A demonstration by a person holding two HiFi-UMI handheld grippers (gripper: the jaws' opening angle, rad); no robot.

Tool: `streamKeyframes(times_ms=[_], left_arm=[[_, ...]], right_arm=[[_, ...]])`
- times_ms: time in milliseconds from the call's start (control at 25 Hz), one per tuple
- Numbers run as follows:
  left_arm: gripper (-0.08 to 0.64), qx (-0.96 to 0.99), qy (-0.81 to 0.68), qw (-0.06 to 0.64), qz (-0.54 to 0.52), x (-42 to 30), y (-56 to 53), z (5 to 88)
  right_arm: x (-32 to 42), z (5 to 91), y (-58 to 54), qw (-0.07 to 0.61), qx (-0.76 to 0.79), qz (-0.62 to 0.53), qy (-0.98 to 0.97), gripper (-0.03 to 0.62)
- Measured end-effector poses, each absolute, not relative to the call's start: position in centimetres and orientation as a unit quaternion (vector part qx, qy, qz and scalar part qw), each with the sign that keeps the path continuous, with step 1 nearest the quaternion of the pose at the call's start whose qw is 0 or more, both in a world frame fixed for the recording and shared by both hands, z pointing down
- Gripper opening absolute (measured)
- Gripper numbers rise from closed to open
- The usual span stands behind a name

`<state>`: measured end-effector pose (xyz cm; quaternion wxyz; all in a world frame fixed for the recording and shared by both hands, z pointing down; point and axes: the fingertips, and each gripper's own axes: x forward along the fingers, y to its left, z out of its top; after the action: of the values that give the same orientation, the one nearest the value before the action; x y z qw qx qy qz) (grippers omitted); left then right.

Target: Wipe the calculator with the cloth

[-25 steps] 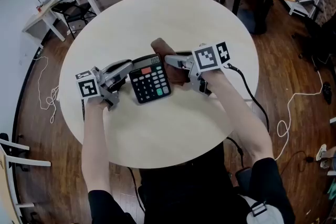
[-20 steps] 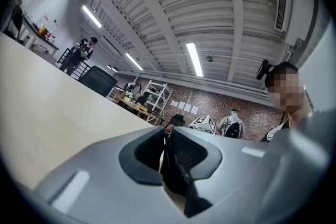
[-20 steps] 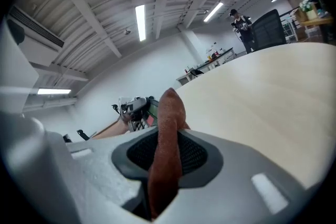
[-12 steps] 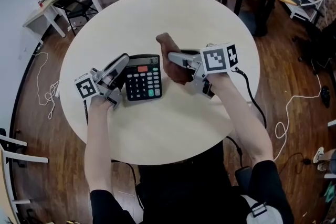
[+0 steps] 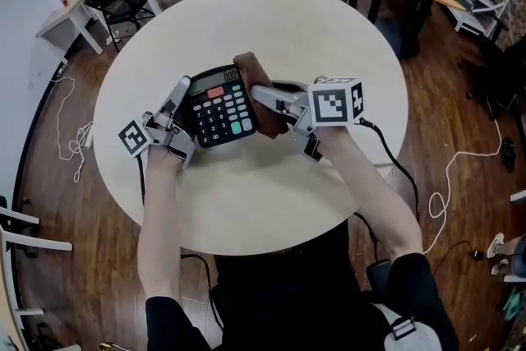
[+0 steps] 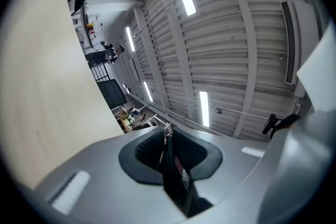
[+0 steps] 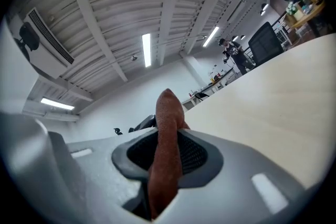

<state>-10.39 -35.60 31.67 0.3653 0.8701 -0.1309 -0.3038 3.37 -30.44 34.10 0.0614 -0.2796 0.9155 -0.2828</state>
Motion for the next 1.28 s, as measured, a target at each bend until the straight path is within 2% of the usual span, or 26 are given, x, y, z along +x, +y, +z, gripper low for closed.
streamKeyframes(times_ms=[200, 320, 520, 640, 1040, 1160, 1280], left_arm=[[0.054, 0.85, -0.136, 0.378, -0.34, -10.8, -35.9, 31.5], [0.054, 0.847, -0.125, 0.38, -0.351, -11.1, -35.8, 31.1], [0.054, 0.838, -0.105, 0.389, -0.367, -11.1, -34.8, 30.8], [0.054, 0.832, -0.108, 0.389, -0.38, -10.7, -34.8, 30.6], [0.054, 0.809, -0.156, 0.398, -0.404, -12.3, -36.3, 31.8], [0.054, 0.804, -0.155, 0.396, -0.417, -12.4, -35.8, 31.7], [0.055, 0.794, -0.161, 0.394, -0.434, -12.8, -35.8, 31.4]], right_arm=[[2.5, 35.4, -26.1, 0.046, -0.215, -0.32, 0.922, 0.098], [3.1, 34.9, -25.0, 0.04, -0.206, -0.302, 0.93, 0.098], [5.0, 30.5, -30.6, 0.097, -0.288, -0.213, 0.929, 0.098], [3.6, 29.7, -31.8, 0.078, -0.282, -0.187, 0.938, 0.098], [1.8, 33.1, -23.6, 0.041, -0.184, -0.223, 0.957, 0.098], [2.3, 34.4, -20.6, 0.01, -0.166, -0.204, 0.965, 0.098], [2.2, 33.8, -20.1, 0.006, -0.186, -0.166, 0.968, 0.098]])
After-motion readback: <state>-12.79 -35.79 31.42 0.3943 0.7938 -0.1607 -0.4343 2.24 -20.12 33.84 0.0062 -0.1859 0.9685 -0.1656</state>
